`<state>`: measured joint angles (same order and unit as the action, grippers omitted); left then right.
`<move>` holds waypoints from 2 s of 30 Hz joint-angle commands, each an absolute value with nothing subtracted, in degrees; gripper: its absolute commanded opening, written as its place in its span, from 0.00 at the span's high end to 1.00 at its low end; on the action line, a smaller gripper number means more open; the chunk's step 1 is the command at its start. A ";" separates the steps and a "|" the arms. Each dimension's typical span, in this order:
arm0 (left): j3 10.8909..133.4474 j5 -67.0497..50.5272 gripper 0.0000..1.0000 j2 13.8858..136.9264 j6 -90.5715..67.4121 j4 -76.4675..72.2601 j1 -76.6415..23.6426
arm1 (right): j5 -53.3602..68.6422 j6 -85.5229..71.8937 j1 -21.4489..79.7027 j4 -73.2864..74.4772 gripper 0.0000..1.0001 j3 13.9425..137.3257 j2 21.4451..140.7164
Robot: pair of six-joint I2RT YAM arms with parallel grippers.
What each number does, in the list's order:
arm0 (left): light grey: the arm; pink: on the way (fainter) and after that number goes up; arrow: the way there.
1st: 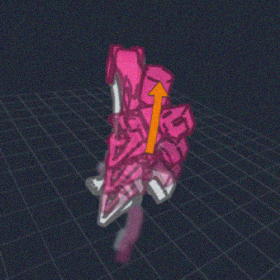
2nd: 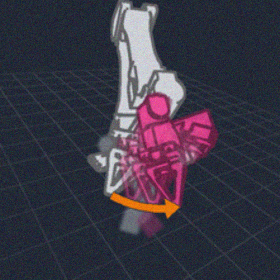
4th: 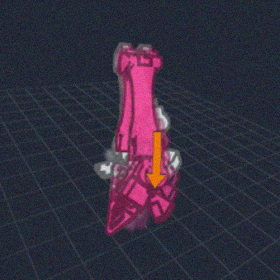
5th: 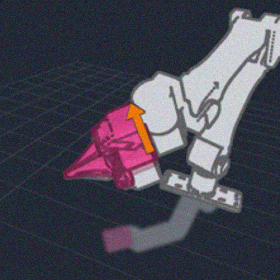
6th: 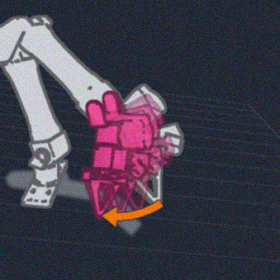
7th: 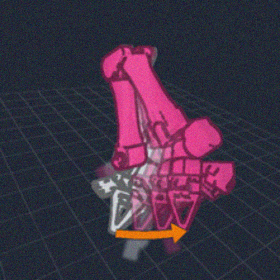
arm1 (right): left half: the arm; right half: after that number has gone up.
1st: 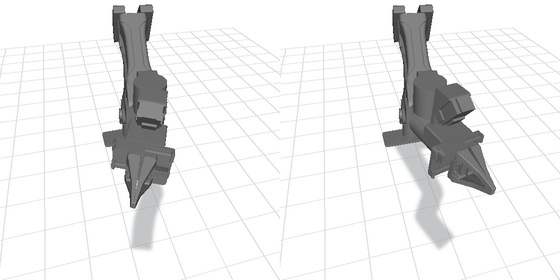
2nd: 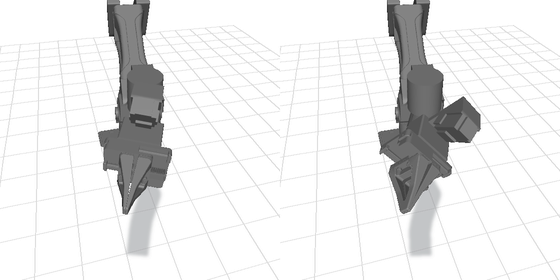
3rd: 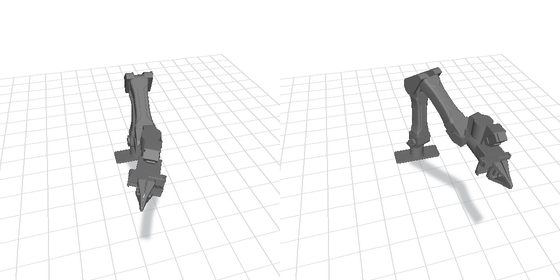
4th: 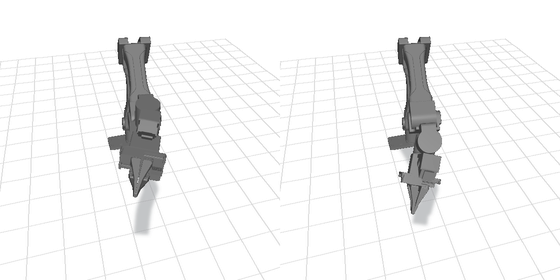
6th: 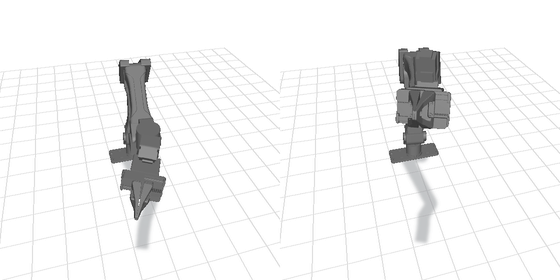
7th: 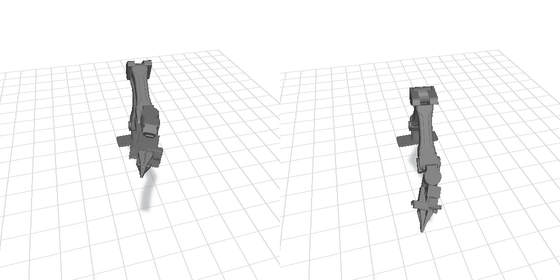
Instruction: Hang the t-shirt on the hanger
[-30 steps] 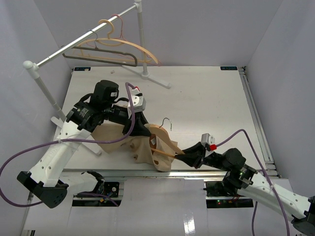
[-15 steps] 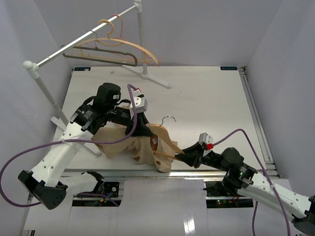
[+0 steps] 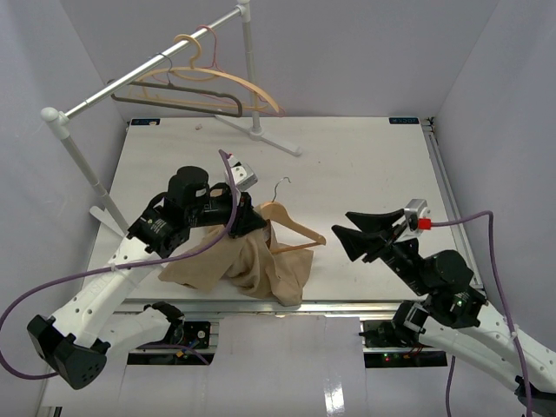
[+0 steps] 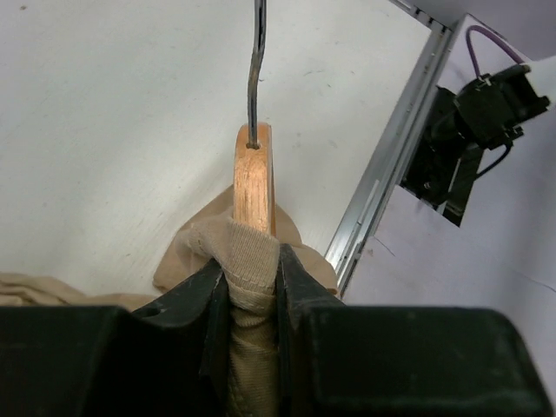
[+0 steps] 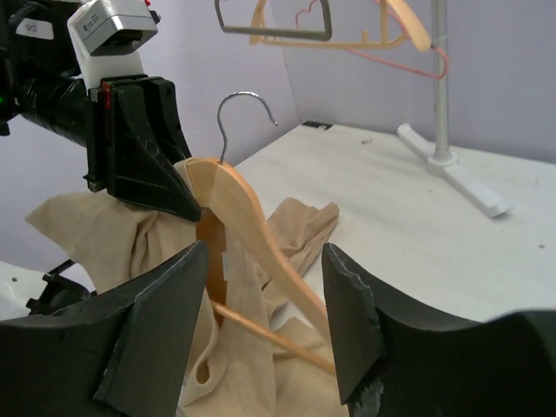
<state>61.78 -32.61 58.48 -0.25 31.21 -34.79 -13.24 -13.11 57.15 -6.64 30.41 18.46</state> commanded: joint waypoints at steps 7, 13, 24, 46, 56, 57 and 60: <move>53.39 -26.82 1.00 48.90 -14.81 13.46 -34.89 | -4.49 -21.54 57.26 -9.19 0.60 33.69 38.22; 50.04 -25.08 1.00 45.68 -16.08 9.85 -34.89 | -4.92 -27.42 57.69 -19.36 0.68 26.11 39.81; 47.70 -25.29 1.00 44.74 -17.47 7.07 -34.89 | -4.88 -30.34 61.00 -25.16 0.62 23.00 45.58; 45.64 -27.13 1.00 45.32 -18.57 3.10 -34.89 | -6.74 -33.02 66.42 -35.51 0.54 19.87 57.66; 46.08 -27.33 1.00 45.26 -18.13 3.26 -34.89 | -12.98 -34.04 70.51 -32.42 0.44 22.90 61.35; 46.26 -27.33 1.00 45.26 -18.31 3.32 -34.89 | -14.99 -34.29 70.83 -31.43 0.49 23.40 62.14; 46.58 -27.59 1.00 45.18 -18.46 3.34 -34.89 | -17.96 -35.23 71.27 -29.06 0.60 23.65 63.18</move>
<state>45.32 -26.41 46.13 -18.02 5.74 -34.76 -11.05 -33.70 70.19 -31.16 21.23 61.95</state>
